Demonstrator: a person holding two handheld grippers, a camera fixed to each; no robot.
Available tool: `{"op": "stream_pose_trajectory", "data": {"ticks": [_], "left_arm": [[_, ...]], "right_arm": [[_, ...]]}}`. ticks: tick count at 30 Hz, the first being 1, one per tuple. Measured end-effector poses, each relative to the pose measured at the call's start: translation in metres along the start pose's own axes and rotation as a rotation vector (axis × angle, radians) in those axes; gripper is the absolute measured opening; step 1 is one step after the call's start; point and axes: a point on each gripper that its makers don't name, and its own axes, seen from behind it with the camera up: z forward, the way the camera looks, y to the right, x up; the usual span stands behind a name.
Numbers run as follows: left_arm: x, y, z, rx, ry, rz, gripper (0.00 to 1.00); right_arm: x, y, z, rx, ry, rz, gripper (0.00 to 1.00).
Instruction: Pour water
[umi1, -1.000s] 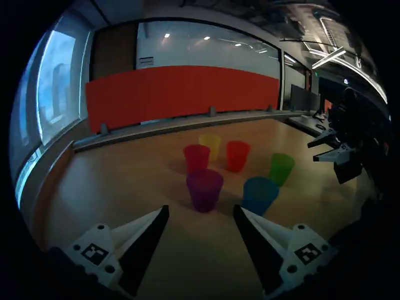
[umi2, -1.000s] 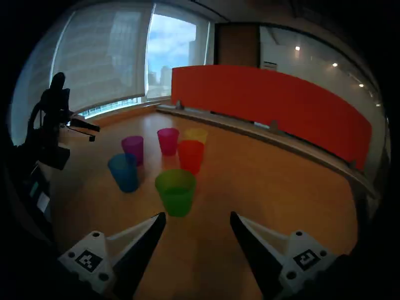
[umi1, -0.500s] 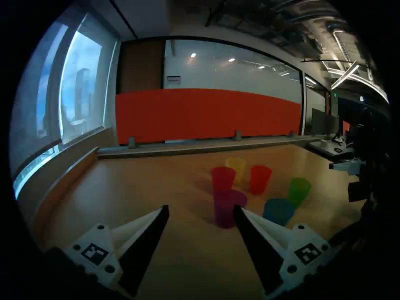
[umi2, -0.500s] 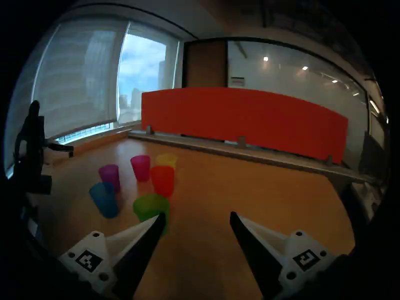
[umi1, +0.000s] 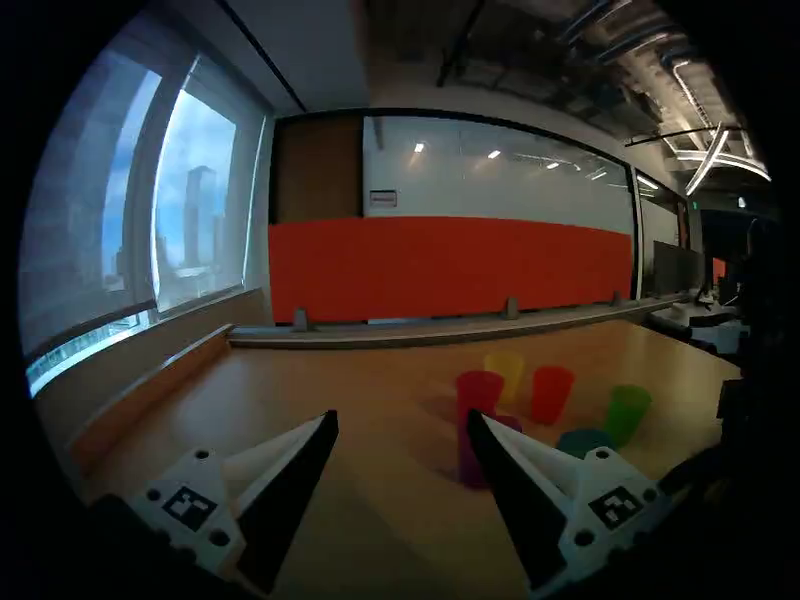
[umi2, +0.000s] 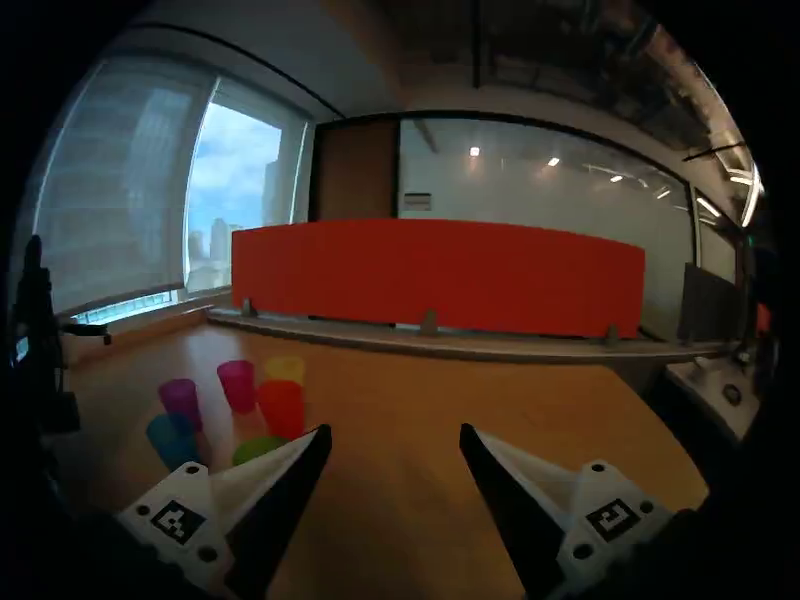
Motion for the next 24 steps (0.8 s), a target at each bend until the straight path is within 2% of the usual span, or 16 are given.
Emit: {"op": "stream_pose_trajectory", "data": {"ticks": [5,10,17,24], "left_arm": [[0.01,-0.007,0.001,0.04,0.041,-0.021,0.96],[0.016,-0.011,0.001,0.073,0.075,-0.013,0.96],[0.026,-0.013,0.003,0.111,0.125,0.008,0.96],[0.029,-0.013,0.01,0.132,0.158,-0.01,0.96]], "right_arm": [[0.013,0.011,-0.002,-0.08,0.048,-0.017,0.99],[0.025,0.013,-0.003,-0.133,0.095,-0.011,0.99],[0.03,0.011,-0.002,-0.155,0.127,0.012,0.99],[0.037,0.014,0.0,-0.168,0.145,0.059,0.99]]}}
